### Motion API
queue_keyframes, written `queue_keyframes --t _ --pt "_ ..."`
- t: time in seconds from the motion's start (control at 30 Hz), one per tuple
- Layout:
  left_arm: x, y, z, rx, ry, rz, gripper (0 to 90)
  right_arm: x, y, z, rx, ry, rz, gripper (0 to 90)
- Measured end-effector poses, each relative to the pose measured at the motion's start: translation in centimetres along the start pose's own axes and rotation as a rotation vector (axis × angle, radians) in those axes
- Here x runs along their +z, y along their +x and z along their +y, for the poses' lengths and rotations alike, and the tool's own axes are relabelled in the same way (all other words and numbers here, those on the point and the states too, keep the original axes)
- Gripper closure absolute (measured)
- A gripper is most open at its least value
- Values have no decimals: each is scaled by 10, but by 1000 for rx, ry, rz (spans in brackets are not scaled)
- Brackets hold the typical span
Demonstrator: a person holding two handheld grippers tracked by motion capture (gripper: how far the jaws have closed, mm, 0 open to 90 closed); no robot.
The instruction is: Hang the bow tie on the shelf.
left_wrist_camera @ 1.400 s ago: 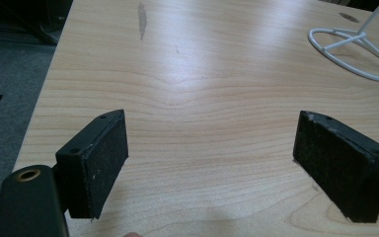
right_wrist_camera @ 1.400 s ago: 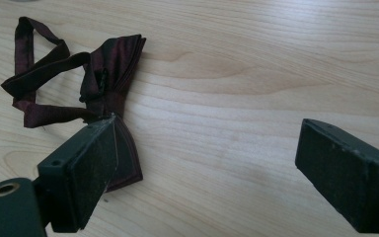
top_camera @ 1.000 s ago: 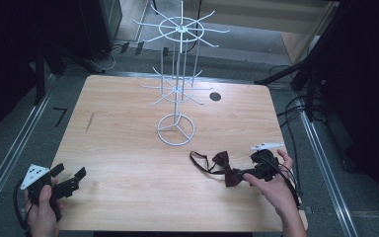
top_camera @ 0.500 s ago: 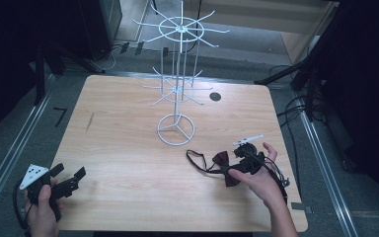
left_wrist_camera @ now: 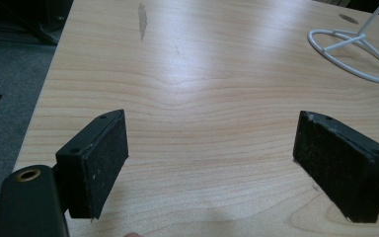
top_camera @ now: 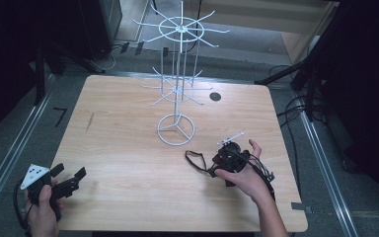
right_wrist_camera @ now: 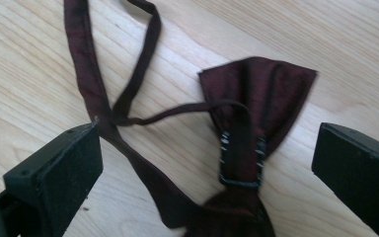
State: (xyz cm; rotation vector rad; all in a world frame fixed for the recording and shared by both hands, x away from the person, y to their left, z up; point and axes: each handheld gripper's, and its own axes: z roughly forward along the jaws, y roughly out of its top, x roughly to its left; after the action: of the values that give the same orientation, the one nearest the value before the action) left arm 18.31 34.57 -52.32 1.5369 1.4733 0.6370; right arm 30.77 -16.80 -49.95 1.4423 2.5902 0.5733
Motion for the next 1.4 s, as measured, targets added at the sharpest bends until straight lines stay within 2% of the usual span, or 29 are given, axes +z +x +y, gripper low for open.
queue_keyframes --t 0.2,0.37,0.43,0.5,0.6,0.67,0.73,0.77,0.87,1.07,1.1,1.13,1.23,1.4 --pt "0 0 0 -2 0 0 144 9 8 8 5 26 10 0" --pt "0 0 0 -3 1 -1 144 18 15 16 14 57 -39 0" --pt "0 0 0 -2 1 -1 144 19 16 17 9 60 -46 0" --pt "0 0 0 -3 1 -2 145 25 20 19 -5 77 -78 0" --pt "0 1 0 -2 2 -2 145 28 20 21 8 83 -96 8" --pt "0 1 0 -2 2 -2 144 28 18 21 27 79 -109 71" --pt "0 1 0 -5 2 -3 145 26 14 21 61 65 -71 172" --pt "0 1 0 -4 3 -3 145 25 14 20 56 56 -70 211" --pt "0 1 0 -4 2 0 145 20 9 19 75 31 -73 405" --pt "0 1 0 -3 3 1 145 16 0 14 83 0 -75 625" --pt "0 1 0 -3 3 1 145 16 0 14 83 0 -75 625" --pt "0 1 0 -4 2 0 145 15 -3 13 84 -5 -76 719" --pt "0 1 0 -4 2 0 145 14 -8 9 97 -29 -61 788" --pt "0 1 0 -4 3 -4 145 12 -11 2 110 -84 -48 810"
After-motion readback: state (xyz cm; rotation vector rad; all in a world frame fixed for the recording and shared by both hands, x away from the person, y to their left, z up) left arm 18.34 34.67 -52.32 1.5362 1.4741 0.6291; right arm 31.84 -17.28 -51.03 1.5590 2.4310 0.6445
